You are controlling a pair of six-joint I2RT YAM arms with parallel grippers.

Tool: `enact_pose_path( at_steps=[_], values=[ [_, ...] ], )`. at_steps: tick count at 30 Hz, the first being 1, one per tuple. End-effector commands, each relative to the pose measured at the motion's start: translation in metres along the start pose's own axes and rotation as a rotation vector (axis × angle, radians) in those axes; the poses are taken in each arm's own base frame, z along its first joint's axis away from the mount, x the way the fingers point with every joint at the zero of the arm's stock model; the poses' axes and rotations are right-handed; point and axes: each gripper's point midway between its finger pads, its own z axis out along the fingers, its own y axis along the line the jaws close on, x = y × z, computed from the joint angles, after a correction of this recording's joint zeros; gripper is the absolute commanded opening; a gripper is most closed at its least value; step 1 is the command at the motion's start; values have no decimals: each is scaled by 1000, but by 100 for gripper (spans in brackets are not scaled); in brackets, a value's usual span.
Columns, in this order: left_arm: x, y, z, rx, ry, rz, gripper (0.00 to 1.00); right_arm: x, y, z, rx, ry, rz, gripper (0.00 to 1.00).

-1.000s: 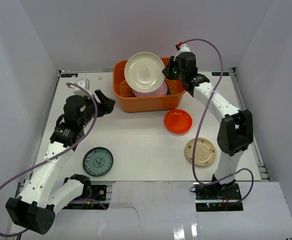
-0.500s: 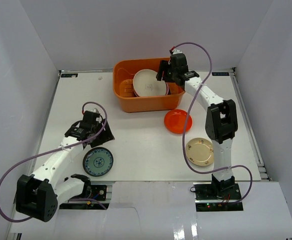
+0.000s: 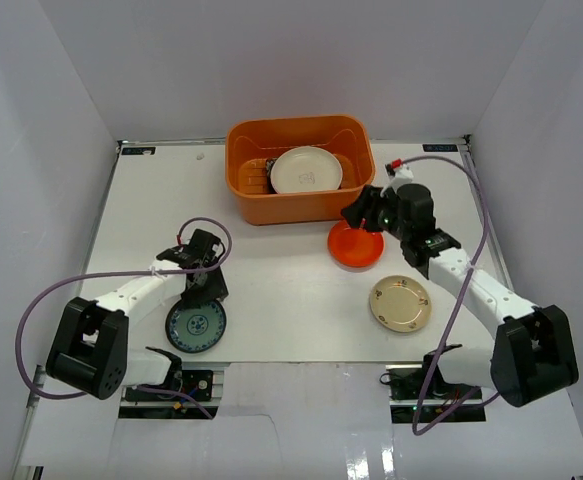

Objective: Place the plates into the plastic bin on the countertop

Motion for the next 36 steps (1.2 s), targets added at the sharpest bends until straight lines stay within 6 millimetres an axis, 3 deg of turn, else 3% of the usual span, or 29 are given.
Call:
enact_pose_path(
  at_steps=[1,2,5,10,14,18,20,26,33,36],
  values=[
    [-3,-4,7,-35,-24,8,68,51,-44,-5,86,54,89,61],
    [1,-9,8,-31,-19,27,67,71,-57,-11,111,84,112,62],
    [5,-23,10,-22,-12,41,61,83,-104,-28,202,69,202,66],
    [7,-38,10,-15,-48,72,42,96,-145,-35,305,72,248,77],
    [10,-39,14,-22,-49,79,32,110,-151,-26,281,96,297,77],
    [11,-42,15,-9,-58,84,7,113,-141,-9,196,111,360,75],
    [10,-47,14,11,-65,89,0,118,-145,-1,195,123,392,73],
    [-1,-86,-10,202,-108,121,0,125,-141,12,144,130,490,53],
    [-14,-100,-37,299,-179,124,0,122,-144,8,178,90,516,8],
    [-20,-102,-47,316,-202,119,0,108,-137,-1,165,52,497,8]
  ],
)
